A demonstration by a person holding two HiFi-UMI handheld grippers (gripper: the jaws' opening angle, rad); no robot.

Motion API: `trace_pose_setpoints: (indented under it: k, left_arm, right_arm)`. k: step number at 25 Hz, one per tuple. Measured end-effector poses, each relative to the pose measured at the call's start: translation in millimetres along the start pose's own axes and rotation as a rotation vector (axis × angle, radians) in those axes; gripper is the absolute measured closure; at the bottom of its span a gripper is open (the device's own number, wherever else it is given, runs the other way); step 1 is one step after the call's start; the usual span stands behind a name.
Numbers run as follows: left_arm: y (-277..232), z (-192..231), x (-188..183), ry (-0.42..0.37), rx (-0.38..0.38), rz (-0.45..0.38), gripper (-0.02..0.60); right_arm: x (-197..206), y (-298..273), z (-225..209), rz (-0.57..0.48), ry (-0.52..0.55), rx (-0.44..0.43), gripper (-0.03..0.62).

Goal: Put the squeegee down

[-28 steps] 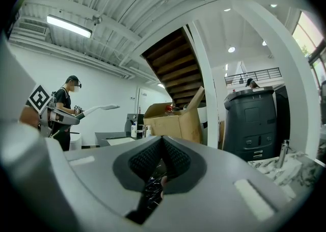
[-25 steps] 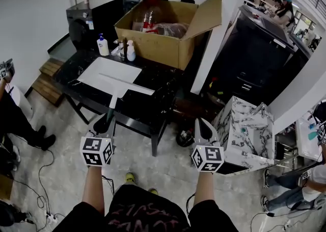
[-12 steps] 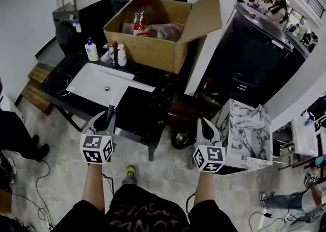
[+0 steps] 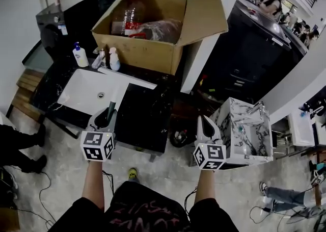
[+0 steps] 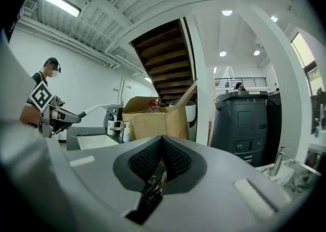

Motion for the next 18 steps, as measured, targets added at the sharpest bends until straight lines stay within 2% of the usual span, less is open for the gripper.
trace_pose_setpoints:
  k: [10, 18]
  left_arm:
    - [-59, 55, -8, 0.008, 0.099, 0.033, 0.480]
    - [-85, 72, -9, 0.019, 0.164, 0.034, 0.480]
  right_arm:
    - [-6, -42, 25, 0.018, 0.004, 0.101, 0.583]
    - [-10, -62, 38, 0.011, 0.008, 0.127, 0.583]
Point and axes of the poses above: the fingertips, and each gripper's own axes: y backward along the fingers, z to its left, x out of its underside, the point moved 8 cm from there along y, backward along the fingers, and after that the axes turned 10 degrees about x, right-handed, at the moved point
